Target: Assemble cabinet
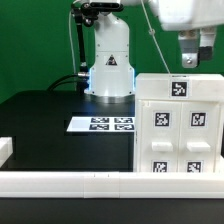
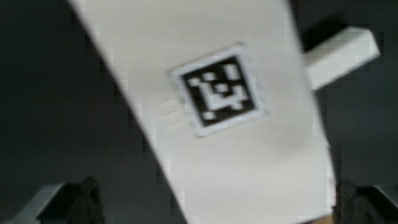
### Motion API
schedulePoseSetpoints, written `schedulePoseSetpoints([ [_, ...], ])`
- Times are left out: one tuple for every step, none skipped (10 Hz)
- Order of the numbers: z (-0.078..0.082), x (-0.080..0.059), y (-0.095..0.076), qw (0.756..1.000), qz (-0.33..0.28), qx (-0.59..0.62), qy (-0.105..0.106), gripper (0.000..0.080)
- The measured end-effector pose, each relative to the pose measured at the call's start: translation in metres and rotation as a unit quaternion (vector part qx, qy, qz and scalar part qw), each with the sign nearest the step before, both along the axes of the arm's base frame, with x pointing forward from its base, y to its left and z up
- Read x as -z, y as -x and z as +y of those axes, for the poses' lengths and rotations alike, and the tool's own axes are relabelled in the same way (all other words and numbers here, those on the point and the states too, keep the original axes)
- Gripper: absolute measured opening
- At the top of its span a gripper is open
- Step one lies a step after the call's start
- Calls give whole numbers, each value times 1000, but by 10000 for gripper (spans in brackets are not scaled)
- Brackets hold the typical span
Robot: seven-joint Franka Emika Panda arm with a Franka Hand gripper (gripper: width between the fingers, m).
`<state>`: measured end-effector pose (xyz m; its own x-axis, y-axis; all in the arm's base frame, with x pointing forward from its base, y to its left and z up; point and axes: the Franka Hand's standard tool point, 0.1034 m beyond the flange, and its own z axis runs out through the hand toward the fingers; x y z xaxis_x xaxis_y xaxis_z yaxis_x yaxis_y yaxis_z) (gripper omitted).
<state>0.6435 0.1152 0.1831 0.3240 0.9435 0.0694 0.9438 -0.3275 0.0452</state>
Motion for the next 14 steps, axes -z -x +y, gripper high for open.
schedulePoseSetpoints([
  [-1, 2, 2, 1000, 4, -8, 2, 649],
  [-3, 2, 2, 999, 2, -35, 6, 649],
  [-3, 2, 2, 1000, 3, -25, 5, 649],
  [-3, 2, 2, 999, 0, -35, 14, 649],
  [-1, 3, 5, 998, -4, -57, 33, 649],
  [-1, 4, 11, 997, 0, -64, 38, 649],
  [-3, 7, 15, 997, 4, -66, 39, 649],
  [-7, 12, 22, 997, 11, -64, 40, 649],
  [-10, 17, 30, 997, 18, -63, 41, 649],
  [-11, 18, 31, 997, 19, -63, 41, 649],
  [-12, 18, 30, 997, 18, -62, 41, 649],
  [-12, 18, 26, 997, 12, -61, 39, 649],
  [-11, 18, 21, 997, 8, -60, 39, 649],
  [-11, 17, 19, 997, 7, -60, 39, 649],
])
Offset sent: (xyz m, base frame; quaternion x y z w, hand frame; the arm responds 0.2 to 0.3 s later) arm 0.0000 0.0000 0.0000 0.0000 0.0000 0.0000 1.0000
